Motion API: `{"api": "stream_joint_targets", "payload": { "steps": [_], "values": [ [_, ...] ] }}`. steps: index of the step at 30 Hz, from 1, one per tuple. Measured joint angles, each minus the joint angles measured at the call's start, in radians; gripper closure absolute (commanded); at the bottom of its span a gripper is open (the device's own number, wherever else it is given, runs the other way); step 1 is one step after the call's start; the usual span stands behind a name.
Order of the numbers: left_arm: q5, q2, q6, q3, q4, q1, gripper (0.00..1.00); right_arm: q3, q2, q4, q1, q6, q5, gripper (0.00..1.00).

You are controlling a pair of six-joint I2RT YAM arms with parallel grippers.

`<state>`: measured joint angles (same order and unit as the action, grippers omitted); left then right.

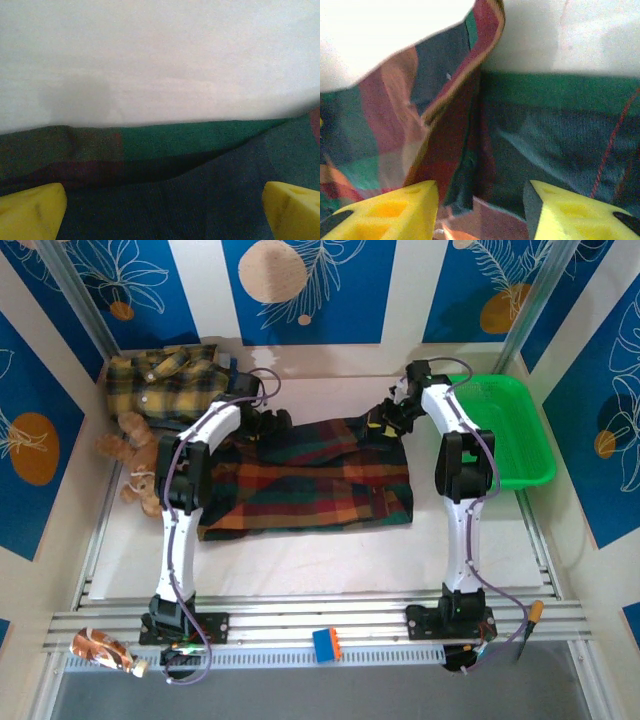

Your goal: Fold and stack the long sleeve shirts

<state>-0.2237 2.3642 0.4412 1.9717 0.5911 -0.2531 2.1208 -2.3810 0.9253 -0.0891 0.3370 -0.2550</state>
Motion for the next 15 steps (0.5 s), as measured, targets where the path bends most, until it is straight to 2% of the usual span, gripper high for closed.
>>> {"api": "stream_joint_targets", "payload": {
  "steps": [8, 15],
  "values": [
    [-0.021, -0.021, -0.031, -0.057, -0.05, -0.001, 0.0, 0.089, -0.004, 0.004, -0.073, -0.047, 0.084, 0.49],
    [-0.031, -0.034, -0.034, -0.076, -0.054, -0.001, 0.0, 0.139, -0.062, 0.004, -0.06, -0.034, 0.122, 0.5]
  ]
}}
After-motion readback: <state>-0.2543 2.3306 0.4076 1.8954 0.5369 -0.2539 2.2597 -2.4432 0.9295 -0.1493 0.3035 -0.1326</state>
